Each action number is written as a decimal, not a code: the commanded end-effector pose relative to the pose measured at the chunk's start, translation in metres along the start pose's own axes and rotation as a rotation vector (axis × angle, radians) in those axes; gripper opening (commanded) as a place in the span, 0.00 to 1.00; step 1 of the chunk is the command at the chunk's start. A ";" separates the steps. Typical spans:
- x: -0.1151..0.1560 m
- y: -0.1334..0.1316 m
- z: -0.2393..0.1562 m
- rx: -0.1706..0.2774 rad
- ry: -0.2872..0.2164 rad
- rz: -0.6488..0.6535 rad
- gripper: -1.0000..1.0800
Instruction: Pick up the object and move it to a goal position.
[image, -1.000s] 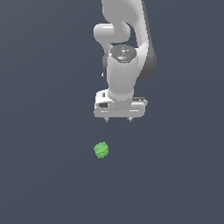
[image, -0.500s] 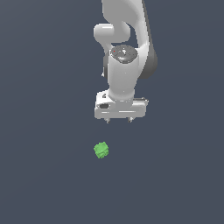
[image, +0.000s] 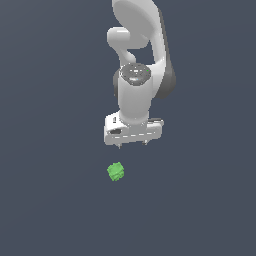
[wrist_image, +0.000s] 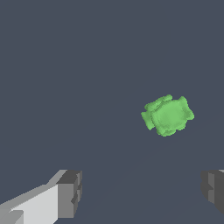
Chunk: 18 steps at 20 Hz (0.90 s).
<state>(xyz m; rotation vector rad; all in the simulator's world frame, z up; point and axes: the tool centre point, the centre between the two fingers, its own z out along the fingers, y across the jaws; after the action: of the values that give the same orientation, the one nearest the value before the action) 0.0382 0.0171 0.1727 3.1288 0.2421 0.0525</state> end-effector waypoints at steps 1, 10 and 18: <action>0.006 0.007 0.008 -0.001 -0.004 -0.045 0.96; 0.027 0.040 0.043 0.002 -0.019 -0.245 0.96; 0.038 0.065 0.070 0.008 -0.028 -0.382 0.96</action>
<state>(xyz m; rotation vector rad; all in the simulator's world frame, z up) 0.0856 -0.0376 0.1083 3.0354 0.7953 0.0078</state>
